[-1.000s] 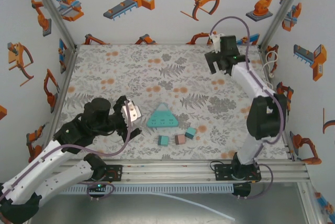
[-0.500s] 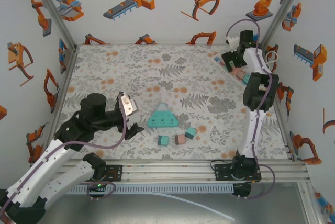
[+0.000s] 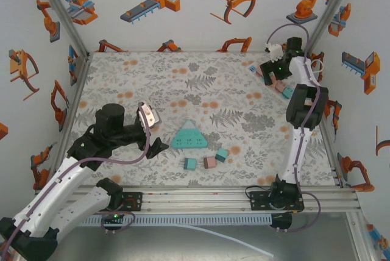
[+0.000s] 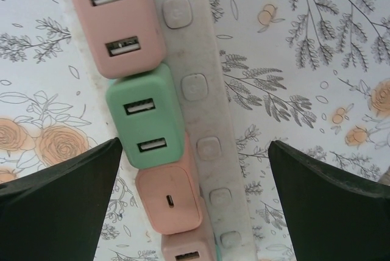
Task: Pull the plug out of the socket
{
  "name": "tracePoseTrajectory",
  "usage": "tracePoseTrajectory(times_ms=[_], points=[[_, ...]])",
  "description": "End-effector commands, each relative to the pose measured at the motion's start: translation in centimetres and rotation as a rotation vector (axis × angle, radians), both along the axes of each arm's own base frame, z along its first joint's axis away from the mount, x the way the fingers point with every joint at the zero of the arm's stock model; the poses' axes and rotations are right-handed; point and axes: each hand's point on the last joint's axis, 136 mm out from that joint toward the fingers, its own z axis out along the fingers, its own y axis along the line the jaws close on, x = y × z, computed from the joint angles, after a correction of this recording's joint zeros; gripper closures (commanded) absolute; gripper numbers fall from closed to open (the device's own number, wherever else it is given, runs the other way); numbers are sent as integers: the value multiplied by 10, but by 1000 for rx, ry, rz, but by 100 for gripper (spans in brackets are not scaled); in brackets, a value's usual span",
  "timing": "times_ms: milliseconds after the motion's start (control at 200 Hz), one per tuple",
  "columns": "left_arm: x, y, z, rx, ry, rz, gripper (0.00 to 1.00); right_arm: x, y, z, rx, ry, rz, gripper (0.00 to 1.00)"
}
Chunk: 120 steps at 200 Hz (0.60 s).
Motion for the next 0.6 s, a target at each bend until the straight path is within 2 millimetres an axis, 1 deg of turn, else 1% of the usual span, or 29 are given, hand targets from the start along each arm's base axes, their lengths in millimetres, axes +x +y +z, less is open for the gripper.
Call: tracePoseTrajectory(times_ms=[0,50,120,165,295,345,396,441,521,596], points=[[-2,-3,3,-26,12,-18,3,-20,10,-51,43,132,37,1],[-2,-2,3,-26,9,-16,3,-24,13,-55,60,148,45,1],[-1,-2,4,-25,5,-12,3,-33,26,-58,117,173,96,1],[-1,-1,4,-26,4,-11,3,-38,31,-61,138,188,118,1],[-2,-1,5,-30,3,-12,3,-38,28,-62,125,190,119,3],[-3,-1,5,-32,2,-12,3,-35,26,-59,106,181,117,7],[-3,-1,6,-33,0,-12,3,-34,29,-55,109,169,123,11],[-3,-1,7,-34,0,-12,3,-33,32,-50,110,159,136,17],[-2,0,6,-34,1,-10,3,-31,47,-34,127,122,188,27],[-2,0,7,-35,0,-8,3,-29,67,-16,167,91,234,37]])
